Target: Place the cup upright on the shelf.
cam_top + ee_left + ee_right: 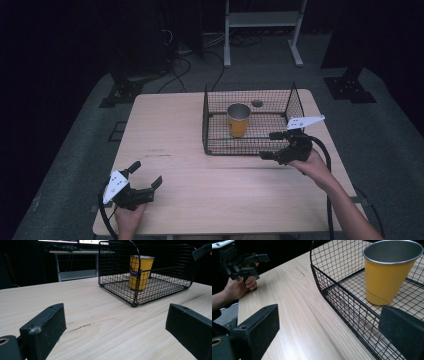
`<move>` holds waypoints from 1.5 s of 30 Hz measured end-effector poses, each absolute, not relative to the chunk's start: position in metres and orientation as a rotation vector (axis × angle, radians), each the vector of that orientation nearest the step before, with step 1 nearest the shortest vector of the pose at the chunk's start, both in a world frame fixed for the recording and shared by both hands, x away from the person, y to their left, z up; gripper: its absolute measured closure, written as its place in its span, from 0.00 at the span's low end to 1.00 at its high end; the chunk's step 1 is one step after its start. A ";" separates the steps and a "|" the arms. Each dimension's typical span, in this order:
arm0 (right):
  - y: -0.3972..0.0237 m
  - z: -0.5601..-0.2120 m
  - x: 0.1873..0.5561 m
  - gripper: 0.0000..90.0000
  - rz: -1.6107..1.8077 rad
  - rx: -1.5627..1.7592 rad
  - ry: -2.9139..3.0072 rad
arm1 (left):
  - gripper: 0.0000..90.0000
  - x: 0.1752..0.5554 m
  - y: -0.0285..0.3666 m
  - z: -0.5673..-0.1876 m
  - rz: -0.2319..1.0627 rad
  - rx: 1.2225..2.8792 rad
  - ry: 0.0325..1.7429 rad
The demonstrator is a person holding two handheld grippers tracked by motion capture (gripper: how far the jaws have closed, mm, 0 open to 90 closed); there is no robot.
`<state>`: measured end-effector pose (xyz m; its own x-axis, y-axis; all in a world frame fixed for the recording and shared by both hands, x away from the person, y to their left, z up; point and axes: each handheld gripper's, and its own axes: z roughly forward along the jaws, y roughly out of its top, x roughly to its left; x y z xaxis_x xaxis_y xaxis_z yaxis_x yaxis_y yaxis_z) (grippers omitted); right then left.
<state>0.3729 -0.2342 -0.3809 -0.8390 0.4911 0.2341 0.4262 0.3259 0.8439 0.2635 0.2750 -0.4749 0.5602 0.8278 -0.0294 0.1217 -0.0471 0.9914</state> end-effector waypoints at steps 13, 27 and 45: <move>-0.236 -0.388 0.362 0.03 1.568 0.871 2.518 | 0.03 0.263 0.275 -0.475 0.698 1.533 0.840; -0.239 -0.391 0.353 0.03 1.575 0.865 2.517 | 0.03 0.263 0.275 -0.475 0.700 1.536 0.839; -0.244 -0.391 0.354 0.03 1.571 0.886 2.510 | 0.03 0.264 0.275 -0.475 0.699 1.535 0.839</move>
<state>0.3537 -0.2441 -0.3905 -0.8345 0.4910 0.2500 0.4395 0.3197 0.8394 0.2635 0.2750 -0.4748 0.5605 0.8277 -0.0281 0.1216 -0.0486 0.9914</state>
